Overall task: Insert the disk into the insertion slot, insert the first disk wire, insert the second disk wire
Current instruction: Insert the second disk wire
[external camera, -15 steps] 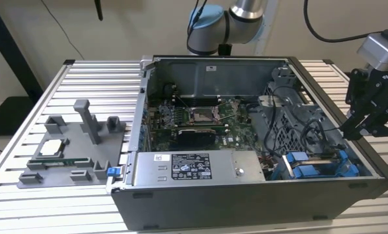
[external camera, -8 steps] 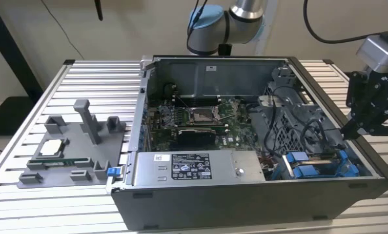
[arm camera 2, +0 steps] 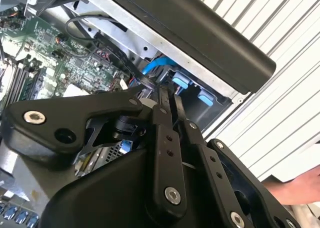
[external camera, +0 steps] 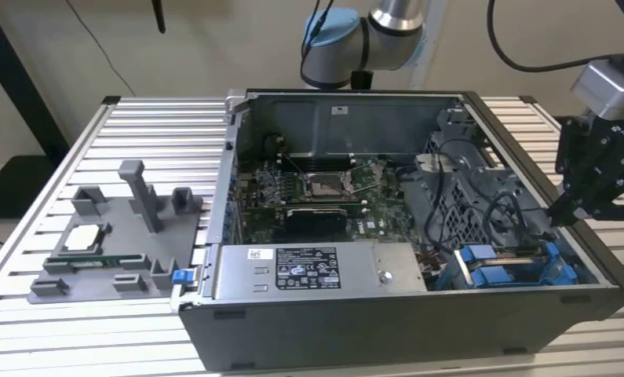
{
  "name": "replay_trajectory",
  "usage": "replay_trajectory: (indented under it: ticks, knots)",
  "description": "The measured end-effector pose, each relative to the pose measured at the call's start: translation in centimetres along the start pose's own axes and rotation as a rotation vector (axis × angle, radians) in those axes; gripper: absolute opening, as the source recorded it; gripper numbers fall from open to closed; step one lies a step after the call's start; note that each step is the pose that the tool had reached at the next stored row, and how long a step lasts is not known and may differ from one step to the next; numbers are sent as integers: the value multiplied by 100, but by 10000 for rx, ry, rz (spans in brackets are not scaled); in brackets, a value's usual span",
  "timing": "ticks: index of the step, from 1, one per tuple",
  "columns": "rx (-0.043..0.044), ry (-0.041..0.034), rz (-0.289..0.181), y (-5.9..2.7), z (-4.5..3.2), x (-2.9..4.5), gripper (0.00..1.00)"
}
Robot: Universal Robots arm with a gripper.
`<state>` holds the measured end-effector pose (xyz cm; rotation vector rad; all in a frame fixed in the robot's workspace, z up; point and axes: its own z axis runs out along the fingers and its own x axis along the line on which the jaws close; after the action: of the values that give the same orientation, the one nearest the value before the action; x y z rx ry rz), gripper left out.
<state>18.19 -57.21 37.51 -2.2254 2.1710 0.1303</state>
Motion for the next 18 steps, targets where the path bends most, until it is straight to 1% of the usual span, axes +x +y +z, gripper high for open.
replay_trajectory:
  ticks: [5, 6, 17, 18]
  knots:
    - [1, 0, 9, -1, 18, 2, 100]
    - [1, -1, 11, -1, 22, 2, 0]
    - [2, 0, 26, -1, 38, 3, 0]
    - [2, -4, 29, 13, 37, 3, 0]
